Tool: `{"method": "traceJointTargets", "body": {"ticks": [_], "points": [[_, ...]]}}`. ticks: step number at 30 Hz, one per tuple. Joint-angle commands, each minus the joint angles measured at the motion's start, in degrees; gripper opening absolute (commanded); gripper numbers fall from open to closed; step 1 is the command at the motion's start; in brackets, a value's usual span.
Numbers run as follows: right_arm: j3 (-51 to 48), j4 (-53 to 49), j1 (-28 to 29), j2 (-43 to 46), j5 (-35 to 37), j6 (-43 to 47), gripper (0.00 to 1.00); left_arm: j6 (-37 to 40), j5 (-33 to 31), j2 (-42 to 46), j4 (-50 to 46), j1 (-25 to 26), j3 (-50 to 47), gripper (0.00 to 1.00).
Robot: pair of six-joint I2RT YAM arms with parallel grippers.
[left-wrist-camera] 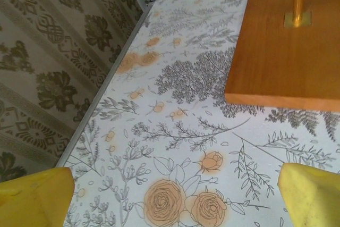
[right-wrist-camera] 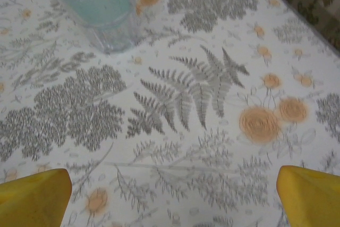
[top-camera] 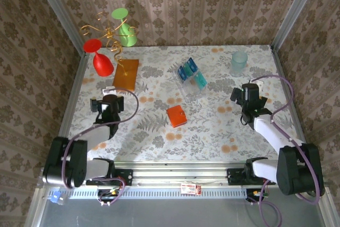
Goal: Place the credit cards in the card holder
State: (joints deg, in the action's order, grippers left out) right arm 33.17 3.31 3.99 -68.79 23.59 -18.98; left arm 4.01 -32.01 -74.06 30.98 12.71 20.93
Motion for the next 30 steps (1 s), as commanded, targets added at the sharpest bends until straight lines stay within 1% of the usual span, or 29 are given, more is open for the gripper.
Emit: {"method": "traceJointTargets", "body": {"ticks": [1,4,5,8,9,10,11,12,15,17,19,20,21,22,23,24,25,27,30], "points": [[-2.2,12.6,-0.6,-1.7,3.0,5.5,1.00,5.4,-0.8,-3.8,14.4,-0.3,-0.8,1.00],[-5.6,22.3,-0.6,-3.3,0.3,9.0,1.00,7.4,0.5,-6.7,19.5,-1.2,-0.7,1.00],[-6.5,24.8,-0.5,-3.9,-0.5,9.6,1.00,6.8,0.3,-6.8,17.0,-1.5,0.5,1.00],[-9.4,32.1,-0.8,-7.1,-2.9,10.2,1.00,6.4,3.2,-6.7,15.1,-3.7,1.2,1.00],[-9.6,33.6,-0.9,-7.5,-4.1,10.9,1.00,5.7,3.5,-6.2,15.1,-4.5,0.8,1.00],[-9.2,32.4,-0.9,-7.4,-6.2,11.3,1.00,4.6,5.1,-5.2,15.2,-5.6,0.0,1.00],[-8.9,33.3,-1.0,-8.1,-7.1,12.1,1.00,3.6,7.1,-4.2,15.1,-6.6,-0.7,1.00],[-8.3,32.0,-1.1,-8.3,-8.0,12.4,1.00,3.3,8.4,-3.6,15.1,-7.1,-1.1,1.00],[-8.3,34.2,-1.5,-9.2,-9.5,13.8,1.00,3.9,12.1,-2.9,15.6,-7.3,-2.0,1.00],[-10.6,42.1,-2.0,-12.7,-10.6,14.6,1.00,2.2,15.2,-2.1,14.3,-7.8,-1.9,1.00],[-12.4,48.8,-2.3,-17.1,-11.7,14.5,1.00,1.3,20.8,-2.4,15.1,-9.3,-2.0,1.00],[-13.3,53.3,-2.3,-19.4,-11.9,15.0,1.00,0.7,21.1,-2.8,13.4,-9.9,-1.0,1.00],[-13.5,53.9,-2.1,-19.6,-12.1,15.3,1.00,-0.1,22.7,-2.9,12.2,-10.7,-0.4,1.00],[-12.5,49.6,-2.2,-18.2,-12.4,15.0,1.00,-0.3,24.3,-3.1,12.6,-11.5,-0.4,1.00],[-11.8,48.8,-2.3,-18.6,-12.9,15.0,1.00,-1.3,25.1,-3.1,12.8,-11.9,-0.5,1.00],[-11.6,49.3,-2.4,-19.1,-13.3,15.3,1.00,-1.8,26.0,-3.3,14.4,-12.2,-1.0,1.00],[-10.9,47.1,-2.3,-18.6,-13.6,15.3,1.00,-2.4,26.8,-3.8,16.7,-12.4,-1.9,1.00],[-10.5,47.2,-2.3,-19.0,-13.9,15.6,1.00,-2.4,28.0,-6.7,23.8,-12.3,-3.7,1.00],[-10.3,46.5,-2.3,-18.9,-14.0,15.4,1.00,-1.9,28.0,-11.5,27.8,-11.9,-3.6,1.00]]}}
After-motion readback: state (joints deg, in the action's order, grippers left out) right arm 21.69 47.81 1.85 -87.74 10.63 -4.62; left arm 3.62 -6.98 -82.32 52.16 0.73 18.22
